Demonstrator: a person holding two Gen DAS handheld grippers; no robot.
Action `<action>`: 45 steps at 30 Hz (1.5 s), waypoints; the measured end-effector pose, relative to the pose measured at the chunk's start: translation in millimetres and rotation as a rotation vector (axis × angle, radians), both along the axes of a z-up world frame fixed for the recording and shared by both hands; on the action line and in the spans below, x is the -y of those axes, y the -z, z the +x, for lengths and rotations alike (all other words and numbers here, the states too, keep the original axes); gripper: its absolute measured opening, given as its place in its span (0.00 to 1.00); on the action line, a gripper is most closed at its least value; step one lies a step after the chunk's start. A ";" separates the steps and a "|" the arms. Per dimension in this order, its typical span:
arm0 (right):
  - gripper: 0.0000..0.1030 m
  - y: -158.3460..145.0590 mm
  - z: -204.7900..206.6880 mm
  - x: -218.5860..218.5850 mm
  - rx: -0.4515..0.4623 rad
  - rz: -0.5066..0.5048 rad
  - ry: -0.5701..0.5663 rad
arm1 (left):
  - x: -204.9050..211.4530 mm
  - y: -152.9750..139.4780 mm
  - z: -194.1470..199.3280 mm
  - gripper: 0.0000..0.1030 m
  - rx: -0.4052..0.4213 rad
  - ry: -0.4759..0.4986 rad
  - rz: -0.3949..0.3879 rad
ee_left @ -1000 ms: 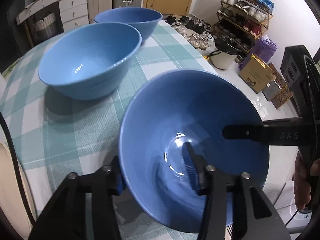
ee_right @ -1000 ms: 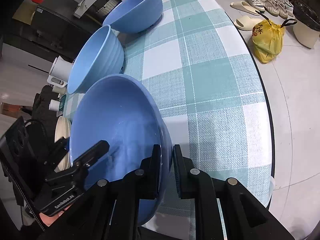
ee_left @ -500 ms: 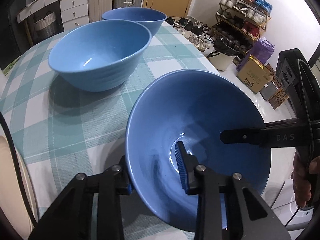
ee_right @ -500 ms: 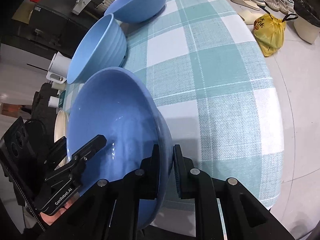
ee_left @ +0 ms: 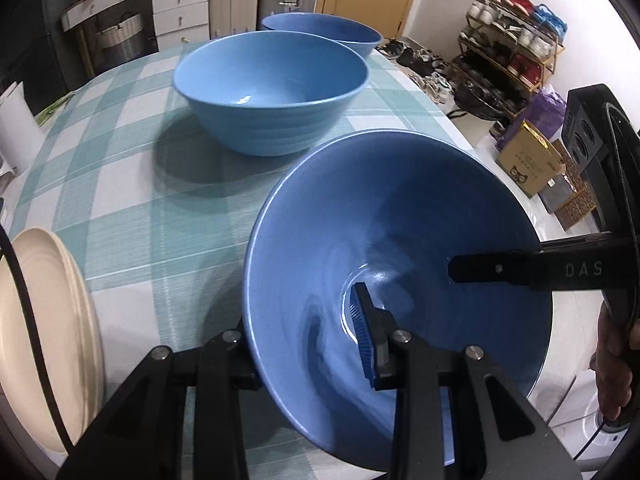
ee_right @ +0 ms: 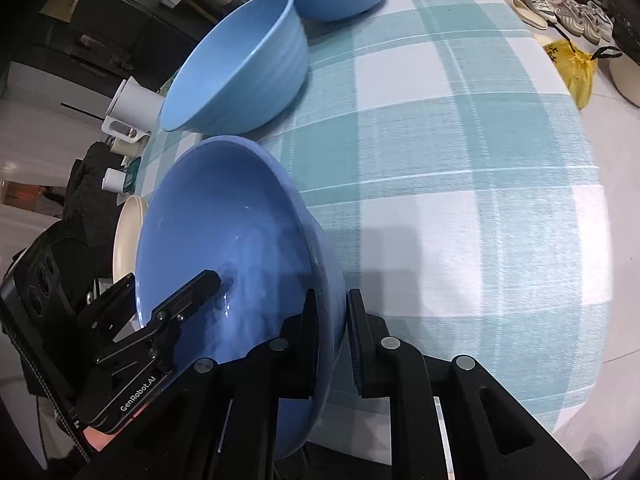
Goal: Organize plates and bowls
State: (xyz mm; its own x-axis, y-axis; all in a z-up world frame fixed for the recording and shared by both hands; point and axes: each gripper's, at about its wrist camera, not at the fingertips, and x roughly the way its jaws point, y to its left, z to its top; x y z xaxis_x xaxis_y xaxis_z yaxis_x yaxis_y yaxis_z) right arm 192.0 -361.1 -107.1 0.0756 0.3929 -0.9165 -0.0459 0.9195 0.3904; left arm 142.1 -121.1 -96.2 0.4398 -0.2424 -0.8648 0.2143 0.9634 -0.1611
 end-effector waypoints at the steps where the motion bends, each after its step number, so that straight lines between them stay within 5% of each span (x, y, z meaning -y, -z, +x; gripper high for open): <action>1: 0.13 -0.4 1.0 -0.8 0.007 0.000 0.005 | -2.8 1.2 0.0 0.32 -0.003 -0.008 -0.002; 9: 0.13 -16.7 5.9 7.1 0.098 -0.042 0.060 | -18.9 -3.8 1.3 0.39 0.029 -0.084 0.038; 11: 0.17 -31.3 4.9 15.0 0.155 -0.029 0.094 | -24.5 -8.8 1.0 0.51 0.050 -0.109 0.049; 18: 0.22 -74.3 -8.6 18.4 0.340 -0.082 0.124 | -43.3 -21.9 -3.8 0.55 0.110 -0.167 0.035; 21: 0.34 -92.0 -20.5 24.7 0.406 -0.080 0.140 | -46.2 -28.6 -9.4 0.56 0.132 -0.174 0.042; 23: 0.52 -106.5 -32.0 29.6 0.460 -0.081 0.160 | -48.5 -36.2 -16.4 0.56 0.161 -0.180 0.035; 27: 0.55 -130.1 -57.3 25.4 0.558 -0.076 0.180 | -47.6 -54.7 -32.3 0.58 0.252 -0.160 0.024; 29: 0.67 -142.4 -74.4 19.2 0.616 -0.080 0.177 | -45.1 -64.2 -40.8 0.78 0.300 -0.141 0.016; 33: 0.86 -165.6 -115.9 1.9 0.777 -0.140 0.172 | -40.2 -86.6 -65.5 0.87 0.445 -0.120 0.021; 38: 0.99 -182.8 -161.8 -18.5 0.936 -0.181 0.169 | -37.3 -102.1 -88.3 0.93 0.520 -0.106 0.021; 45: 0.99 -189.9 -215.4 -40.8 1.052 -0.170 0.158 | -34.1 -107.8 -121.4 0.99 0.590 -0.102 0.007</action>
State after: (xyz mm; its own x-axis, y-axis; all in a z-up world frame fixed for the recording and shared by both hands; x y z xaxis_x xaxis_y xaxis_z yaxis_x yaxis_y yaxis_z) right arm -23.5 -320.2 82.9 0.8966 0.1832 -0.4031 -0.1598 0.9829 0.0913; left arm 20.7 -87.0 11.6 0.8672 -0.1684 -0.4686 0.1715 0.9845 -0.0363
